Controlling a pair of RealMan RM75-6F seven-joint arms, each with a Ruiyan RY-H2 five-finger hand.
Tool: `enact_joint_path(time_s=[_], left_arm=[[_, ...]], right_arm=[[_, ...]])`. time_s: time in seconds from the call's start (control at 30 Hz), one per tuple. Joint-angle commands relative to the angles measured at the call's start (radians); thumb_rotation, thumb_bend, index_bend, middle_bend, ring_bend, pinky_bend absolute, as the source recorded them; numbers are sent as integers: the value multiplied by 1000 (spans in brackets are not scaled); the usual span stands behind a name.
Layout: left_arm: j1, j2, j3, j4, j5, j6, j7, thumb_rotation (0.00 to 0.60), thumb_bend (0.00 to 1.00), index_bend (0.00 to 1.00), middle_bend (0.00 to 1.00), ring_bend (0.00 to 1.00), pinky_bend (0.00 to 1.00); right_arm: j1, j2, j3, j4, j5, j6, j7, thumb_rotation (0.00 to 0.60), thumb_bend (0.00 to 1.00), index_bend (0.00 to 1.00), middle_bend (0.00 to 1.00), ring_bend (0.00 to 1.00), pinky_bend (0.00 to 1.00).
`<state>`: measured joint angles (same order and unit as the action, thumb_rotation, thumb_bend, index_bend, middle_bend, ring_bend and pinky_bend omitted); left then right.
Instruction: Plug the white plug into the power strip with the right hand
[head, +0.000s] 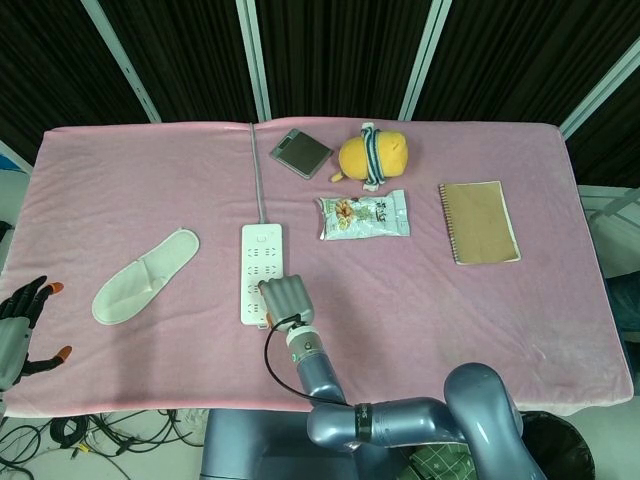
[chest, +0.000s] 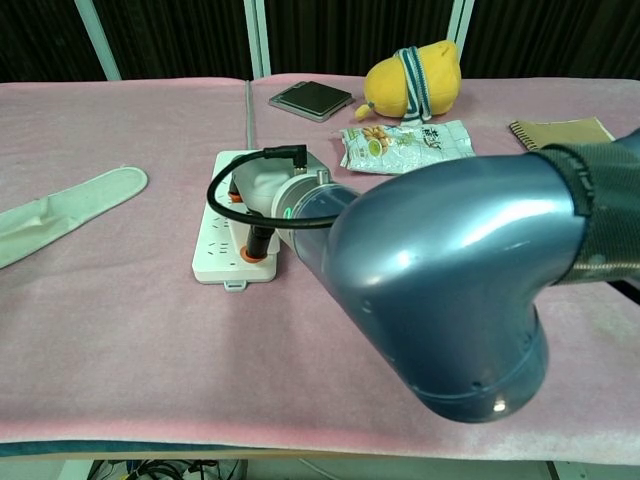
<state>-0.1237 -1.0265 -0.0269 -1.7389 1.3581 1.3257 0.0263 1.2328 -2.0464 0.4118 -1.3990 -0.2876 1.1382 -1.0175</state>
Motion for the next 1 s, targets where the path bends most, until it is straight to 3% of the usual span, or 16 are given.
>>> enact_joint_path(time_s=[0.03, 0.2, 0.3, 0.4, 0.47, 0.57, 0.83, 1.0], left_arm=[[0, 0, 0, 0, 0, 0, 0, 600, 221, 109, 4, 1, 126], [-1, 0, 0, 0, -1, -2, 2, 600, 221, 109, 4, 1, 126], [-1, 0, 0, -1, -1, -2, 2, 600, 221, 109, 4, 1, 126], [-1, 0, 0, -1, -1, -2, 2, 600, 221, 109, 4, 1, 126], [-1, 0, 0, -1, -2, -2, 4, 600, 221, 109, 4, 1, 126], [-1, 1, 0, -1, -3, -3, 3, 600, 221, 109, 4, 1, 126], [-1, 1, 1, -2, -3, -3, 4, 600, 221, 109, 4, 1, 126], [-2, 1, 1, -2, -5, -4, 7, 600, 221, 109, 4, 1, 126]], right_arm=[[-3, 5, -2, -3, -2, -2, 1, 600, 569, 1000, 924, 862, 558], [-10, 13, -12, -7, -9, 1, 1, 600, 552, 1000, 891, 835, 546], [-13, 12, -18, -8, -14, 1, 2, 600, 496, 996, 778, 738, 487], [-15, 15, -18, -18, 0, -8, -1, 600, 427, 890, 632, 623, 441], [-15, 23, -11, -33, 16, -15, -6, 600, 388, 727, 529, 555, 408], [-16, 29, -5, -43, 23, -16, -4, 600, 342, 582, 447, 494, 380], [-21, 45, 0, -62, 45, -13, -2, 600, 242, 438, 332, 387, 323], [-24, 57, 8, -77, 56, -13, 4, 600, 218, 407, 299, 350, 288]])
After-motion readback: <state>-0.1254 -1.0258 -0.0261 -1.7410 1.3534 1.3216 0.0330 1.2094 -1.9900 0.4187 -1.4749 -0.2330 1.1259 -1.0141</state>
